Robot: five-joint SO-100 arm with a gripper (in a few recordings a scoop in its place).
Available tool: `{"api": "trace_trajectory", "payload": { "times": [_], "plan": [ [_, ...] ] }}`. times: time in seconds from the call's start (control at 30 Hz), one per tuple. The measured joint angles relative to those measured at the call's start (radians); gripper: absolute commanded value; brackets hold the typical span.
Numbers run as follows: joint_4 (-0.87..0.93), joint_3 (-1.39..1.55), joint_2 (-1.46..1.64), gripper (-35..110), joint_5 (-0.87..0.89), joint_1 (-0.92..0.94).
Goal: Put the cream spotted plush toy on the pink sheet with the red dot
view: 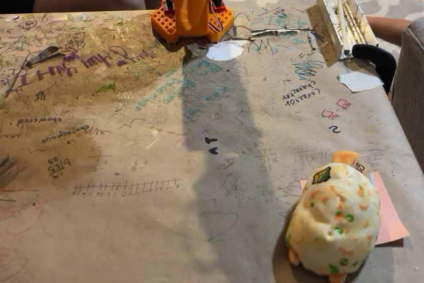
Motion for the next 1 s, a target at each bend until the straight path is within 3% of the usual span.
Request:
{"api": "trace_trajectory", "payload": {
  "times": [0.33,0.67,1.0],
  "plan": [
    [-0.018,0.021,0.006,0,0.135,-0.02],
    [-0.181,0.314,0.005,0,0.054,0.146],
    [-0.173,0.331,0.005,0,0.064,0.066]
  ]
}}
